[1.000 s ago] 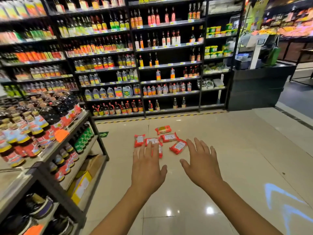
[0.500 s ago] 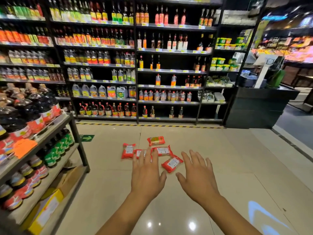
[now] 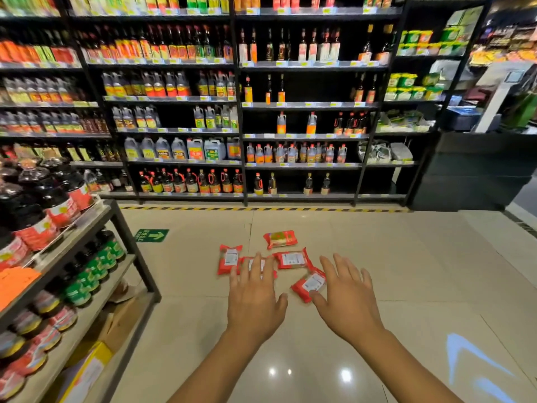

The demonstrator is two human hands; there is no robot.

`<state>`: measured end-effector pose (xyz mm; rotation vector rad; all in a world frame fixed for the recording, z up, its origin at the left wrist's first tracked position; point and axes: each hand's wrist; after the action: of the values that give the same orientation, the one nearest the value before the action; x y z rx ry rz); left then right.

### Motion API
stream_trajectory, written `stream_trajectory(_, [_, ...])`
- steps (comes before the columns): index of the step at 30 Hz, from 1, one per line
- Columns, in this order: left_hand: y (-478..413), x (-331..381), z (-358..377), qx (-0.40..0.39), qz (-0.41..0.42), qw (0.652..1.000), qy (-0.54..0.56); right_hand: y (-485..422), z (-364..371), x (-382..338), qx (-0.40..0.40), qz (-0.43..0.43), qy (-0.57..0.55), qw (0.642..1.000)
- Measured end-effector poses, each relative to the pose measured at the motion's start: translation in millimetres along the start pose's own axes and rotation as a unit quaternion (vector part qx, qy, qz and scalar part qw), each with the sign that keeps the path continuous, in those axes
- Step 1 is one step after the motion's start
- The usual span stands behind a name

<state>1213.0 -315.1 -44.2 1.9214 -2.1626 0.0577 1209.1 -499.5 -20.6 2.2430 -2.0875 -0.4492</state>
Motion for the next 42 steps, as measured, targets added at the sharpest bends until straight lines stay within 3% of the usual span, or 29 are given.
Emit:
stream_trajectory(18, [-279, -8, 4, -0.063, -0.081, 0.994, -0.041, -320, -13, 62, -0.08, -0.04, -0.023, 0.996])
stream_trajectory(42, [-613, -128, 113, -0.257, -0.058, 0.965, -0.018, -622, 64, 103, -0.206, 0.126, -0.018, 0.97])
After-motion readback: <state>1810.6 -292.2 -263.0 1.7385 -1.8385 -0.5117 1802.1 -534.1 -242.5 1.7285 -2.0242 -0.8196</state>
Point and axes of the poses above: each hand's wrist, its own y-axis away from the middle knuckle, its own z-axis out of the palm, x = y × z, and after that the axes turned 15 degrees about -x, right-handed
